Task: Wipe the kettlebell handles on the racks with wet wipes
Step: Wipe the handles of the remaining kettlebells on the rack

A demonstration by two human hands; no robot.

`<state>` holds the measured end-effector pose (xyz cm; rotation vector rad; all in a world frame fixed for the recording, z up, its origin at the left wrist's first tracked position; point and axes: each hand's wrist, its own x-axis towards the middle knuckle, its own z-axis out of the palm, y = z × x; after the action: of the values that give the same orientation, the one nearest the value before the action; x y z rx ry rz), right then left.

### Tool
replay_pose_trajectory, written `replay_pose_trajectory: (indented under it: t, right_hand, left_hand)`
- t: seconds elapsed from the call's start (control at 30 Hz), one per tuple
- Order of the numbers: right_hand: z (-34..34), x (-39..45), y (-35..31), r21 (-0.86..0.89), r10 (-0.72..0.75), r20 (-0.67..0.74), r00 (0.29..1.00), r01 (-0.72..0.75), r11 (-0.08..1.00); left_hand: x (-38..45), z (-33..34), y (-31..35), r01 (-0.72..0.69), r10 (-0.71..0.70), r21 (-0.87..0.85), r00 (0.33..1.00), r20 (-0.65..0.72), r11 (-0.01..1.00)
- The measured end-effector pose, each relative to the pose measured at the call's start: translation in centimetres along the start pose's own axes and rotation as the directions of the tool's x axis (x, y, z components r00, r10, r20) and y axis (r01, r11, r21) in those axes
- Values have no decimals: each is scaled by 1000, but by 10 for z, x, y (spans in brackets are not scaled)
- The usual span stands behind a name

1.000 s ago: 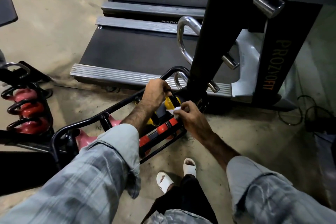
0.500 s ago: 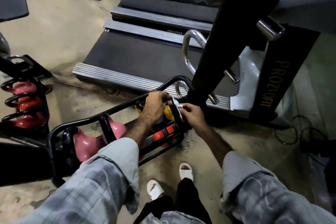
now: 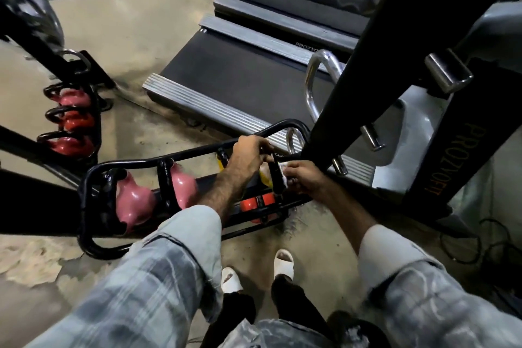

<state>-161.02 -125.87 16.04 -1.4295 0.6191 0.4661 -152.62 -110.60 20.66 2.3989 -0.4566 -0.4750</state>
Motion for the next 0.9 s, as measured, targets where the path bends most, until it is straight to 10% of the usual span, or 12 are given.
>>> replay_pose_trajectory:
  t: [0.13,0.47,0.63,0.9]
  right_hand:
    - [-7,-7,9,-24,-117,-66,991,115,993]
    - [4,10,-17,114,219,254,942,-254,961]
    - [7,-17,-15,97,-22,20,1000,20,995]
    - [18,-10,-16,-375,-466,-264,845,355,856]
  left_hand:
    - [1,0,1,39,-39,-21,999,-2,999]
    - [-3,7,3,47,-49,-37,998,-44,998]
    - [-8,10,-2,35,-41,-118,998,-47,992]
    - [-56,40,2,33,-105,-250,954,-280,968]
